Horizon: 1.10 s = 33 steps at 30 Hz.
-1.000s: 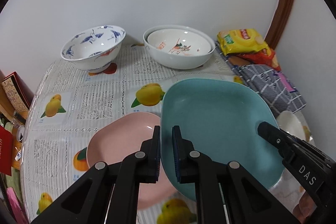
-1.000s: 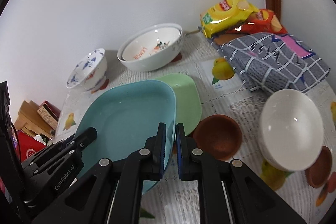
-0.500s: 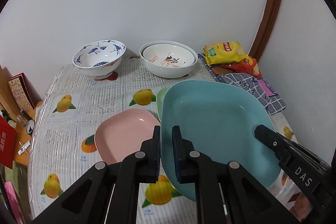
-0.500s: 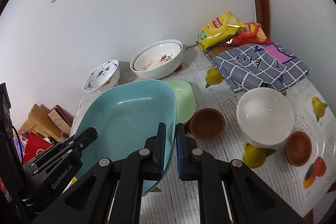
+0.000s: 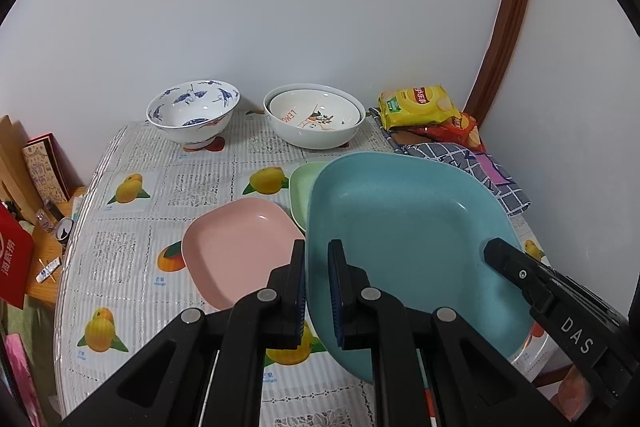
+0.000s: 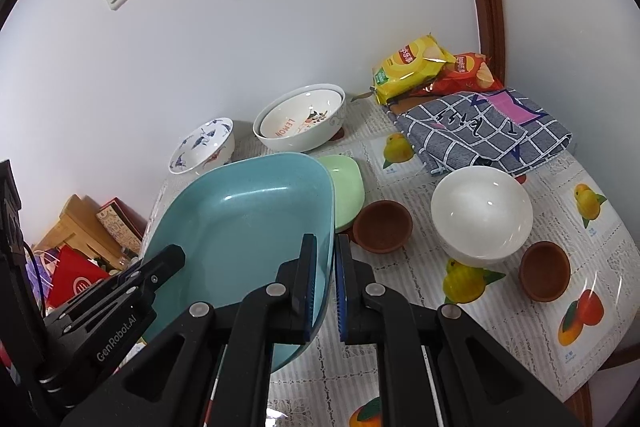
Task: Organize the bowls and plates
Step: 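Lift the light-blue plate with both grippers and carry it over the pink plate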
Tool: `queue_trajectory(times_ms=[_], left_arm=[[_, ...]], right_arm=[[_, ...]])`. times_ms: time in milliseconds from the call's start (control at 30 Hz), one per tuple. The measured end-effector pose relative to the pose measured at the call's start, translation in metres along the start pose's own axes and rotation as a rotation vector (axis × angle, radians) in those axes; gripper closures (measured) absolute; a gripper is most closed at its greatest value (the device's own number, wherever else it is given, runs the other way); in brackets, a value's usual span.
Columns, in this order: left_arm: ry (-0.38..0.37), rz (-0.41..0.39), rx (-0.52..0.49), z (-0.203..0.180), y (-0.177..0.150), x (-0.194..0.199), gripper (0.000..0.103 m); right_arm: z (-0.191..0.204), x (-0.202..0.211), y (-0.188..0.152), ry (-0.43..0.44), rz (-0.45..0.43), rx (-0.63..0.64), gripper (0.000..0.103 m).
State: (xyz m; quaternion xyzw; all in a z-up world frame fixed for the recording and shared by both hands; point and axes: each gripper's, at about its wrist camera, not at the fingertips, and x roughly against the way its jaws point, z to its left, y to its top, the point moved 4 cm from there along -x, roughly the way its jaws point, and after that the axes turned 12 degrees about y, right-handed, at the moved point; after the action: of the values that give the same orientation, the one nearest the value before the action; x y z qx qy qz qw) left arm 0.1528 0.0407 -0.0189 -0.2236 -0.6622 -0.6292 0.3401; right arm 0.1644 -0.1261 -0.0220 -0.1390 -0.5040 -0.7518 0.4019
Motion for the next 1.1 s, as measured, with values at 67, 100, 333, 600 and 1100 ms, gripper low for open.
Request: queue_trajectory(times_ms=[67,100,333,600,1100], left_arm=[[0.004,-0.002,0.0,0.0,-0.001,0.003,0.092],[0.005,-0.003,0.002,0.0,-0.001,0.004,0.092],[0.01,-0.002,0.015,0.002,-0.001,0.006,0.092],[0.012,0.006,0.024,0.005,-0.002,0.003,0.092],[0.022,0.034,0.051,0.017,-0.002,-0.018,0.092]], right_arm=[[0.001,0.002,0.0,0.006,-0.003,-0.001,0.094],[0.001,0.003,0.0,0.007,-0.003,-0.001,0.094],[0.005,0.006,-0.002,0.008,-0.002,0.012,0.094],[0.007,0.002,-0.002,0.009,0.0,0.015,0.094],[0.009,-0.023,-0.002,0.008,0.038,0.024,0.094]])
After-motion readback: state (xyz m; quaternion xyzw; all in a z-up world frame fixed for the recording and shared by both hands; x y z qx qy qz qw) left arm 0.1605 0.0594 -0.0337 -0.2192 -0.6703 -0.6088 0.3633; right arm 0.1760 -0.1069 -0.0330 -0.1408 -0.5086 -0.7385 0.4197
